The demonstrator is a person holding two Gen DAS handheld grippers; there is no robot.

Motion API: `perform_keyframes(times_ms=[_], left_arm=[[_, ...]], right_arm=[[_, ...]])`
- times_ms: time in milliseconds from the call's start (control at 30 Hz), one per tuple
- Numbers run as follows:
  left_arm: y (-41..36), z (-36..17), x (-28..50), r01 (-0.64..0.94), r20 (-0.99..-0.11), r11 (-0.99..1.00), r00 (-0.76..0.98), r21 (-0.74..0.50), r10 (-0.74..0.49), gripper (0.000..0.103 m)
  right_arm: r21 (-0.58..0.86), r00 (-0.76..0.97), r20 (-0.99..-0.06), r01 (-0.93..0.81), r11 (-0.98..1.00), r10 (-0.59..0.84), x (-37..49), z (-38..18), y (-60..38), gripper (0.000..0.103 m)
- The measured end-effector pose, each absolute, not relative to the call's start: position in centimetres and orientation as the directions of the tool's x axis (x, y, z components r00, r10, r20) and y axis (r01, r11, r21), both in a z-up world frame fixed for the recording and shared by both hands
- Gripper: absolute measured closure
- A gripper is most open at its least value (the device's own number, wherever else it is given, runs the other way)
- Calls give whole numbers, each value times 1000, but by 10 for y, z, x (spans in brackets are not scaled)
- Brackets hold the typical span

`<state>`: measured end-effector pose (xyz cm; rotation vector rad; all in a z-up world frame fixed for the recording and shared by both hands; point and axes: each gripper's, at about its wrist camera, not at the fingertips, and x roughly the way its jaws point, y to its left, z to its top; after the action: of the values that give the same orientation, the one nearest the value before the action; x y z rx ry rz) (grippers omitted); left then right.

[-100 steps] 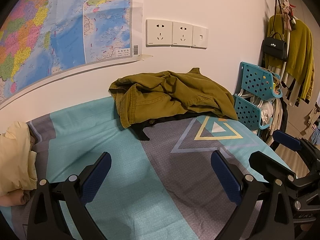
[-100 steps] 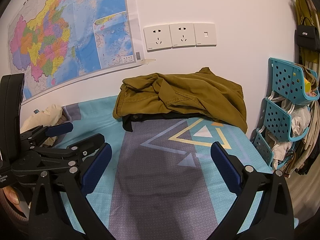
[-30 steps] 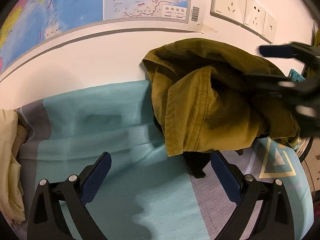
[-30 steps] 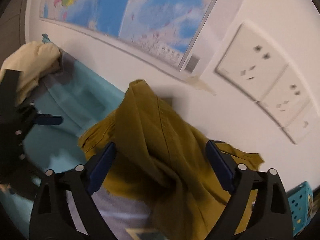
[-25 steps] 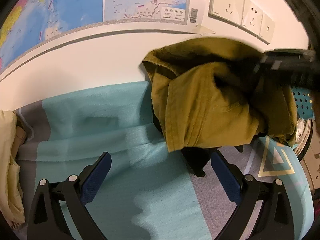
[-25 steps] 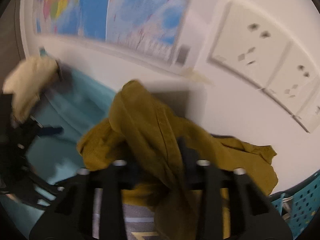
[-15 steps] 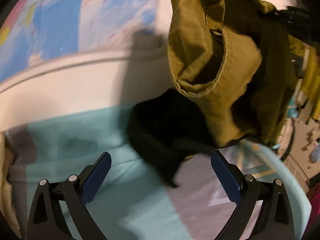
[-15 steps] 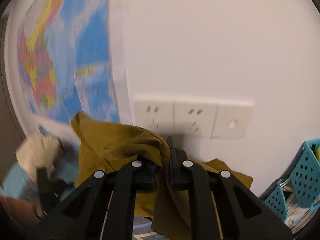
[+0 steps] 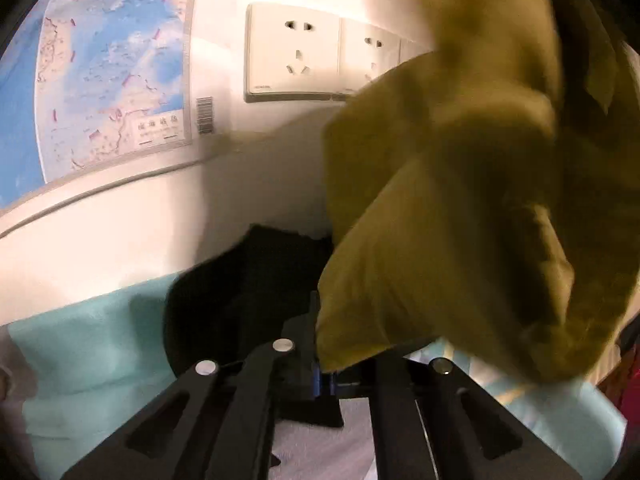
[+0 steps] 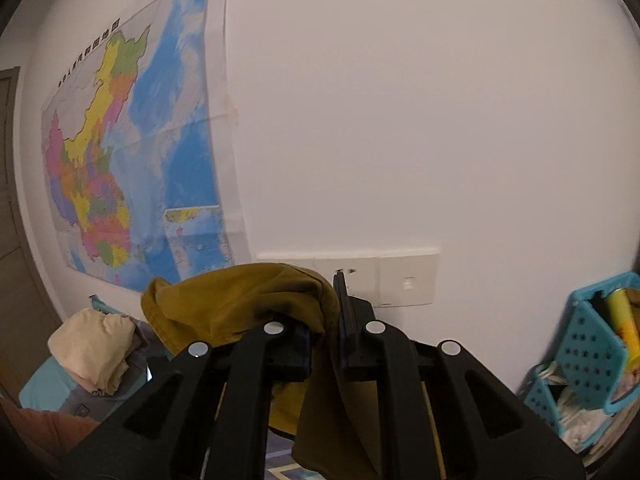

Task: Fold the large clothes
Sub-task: 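Lift the olive-green jacket up with both grippers to let it hang open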

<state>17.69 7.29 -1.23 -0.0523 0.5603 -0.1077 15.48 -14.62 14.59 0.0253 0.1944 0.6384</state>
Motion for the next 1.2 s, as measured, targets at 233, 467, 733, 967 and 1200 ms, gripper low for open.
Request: perform_keyframes(times_ms=[233, 467, 733, 967, 1200], left_arm=[[73, 98, 151, 174, -297, 984, 939, -30, -175, 103], [113, 227, 69, 194, -22, 981, 981, 17, -194, 103], [139, 310, -71, 23, 110, 986, 993, 163, -41, 101], [178, 337, -202, -162, 175, 958, 977, 236, 122, 101], [182, 352, -271, -376, 209, 868, 923, 325, 322, 101]], right_arm=[[77, 854, -14, -517, 852, 520, 96, 203, -205, 95], [20, 852, 173, -505, 863, 494, -12, 263, -261, 95], [-34, 733, 254, -645, 763, 631, -125, 269, -273, 95], [-66, 517, 281, -830, 554, 808, -186, 249, -248, 95], [-64, 346, 282, -924, 377, 895, -192, 244, -204, 94]])
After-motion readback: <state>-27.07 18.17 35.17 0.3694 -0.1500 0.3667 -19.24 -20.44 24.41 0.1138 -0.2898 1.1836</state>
